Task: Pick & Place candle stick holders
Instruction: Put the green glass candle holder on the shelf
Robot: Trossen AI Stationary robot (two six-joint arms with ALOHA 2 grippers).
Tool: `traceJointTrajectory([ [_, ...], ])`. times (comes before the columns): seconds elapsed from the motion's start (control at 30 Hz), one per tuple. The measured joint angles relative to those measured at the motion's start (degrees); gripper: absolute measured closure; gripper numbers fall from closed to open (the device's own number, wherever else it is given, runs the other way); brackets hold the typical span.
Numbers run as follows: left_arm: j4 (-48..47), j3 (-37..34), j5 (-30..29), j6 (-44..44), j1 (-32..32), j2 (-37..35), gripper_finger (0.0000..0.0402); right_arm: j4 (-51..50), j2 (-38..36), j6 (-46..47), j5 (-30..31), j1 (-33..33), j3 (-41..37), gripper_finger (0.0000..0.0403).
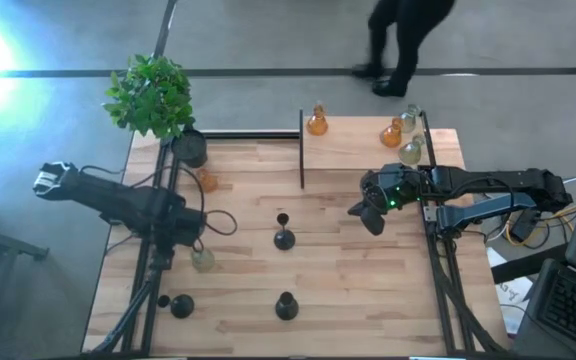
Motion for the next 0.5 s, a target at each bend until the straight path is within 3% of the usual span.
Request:
traceJointTrajectory([
  [0.5, 23.3, -10.17, -1.27, 2.71, -2.25, 0.09, 0.028, -0.02, 0.02, -0.4, 0.0, -0.01, -0.02, 0.0394],
])
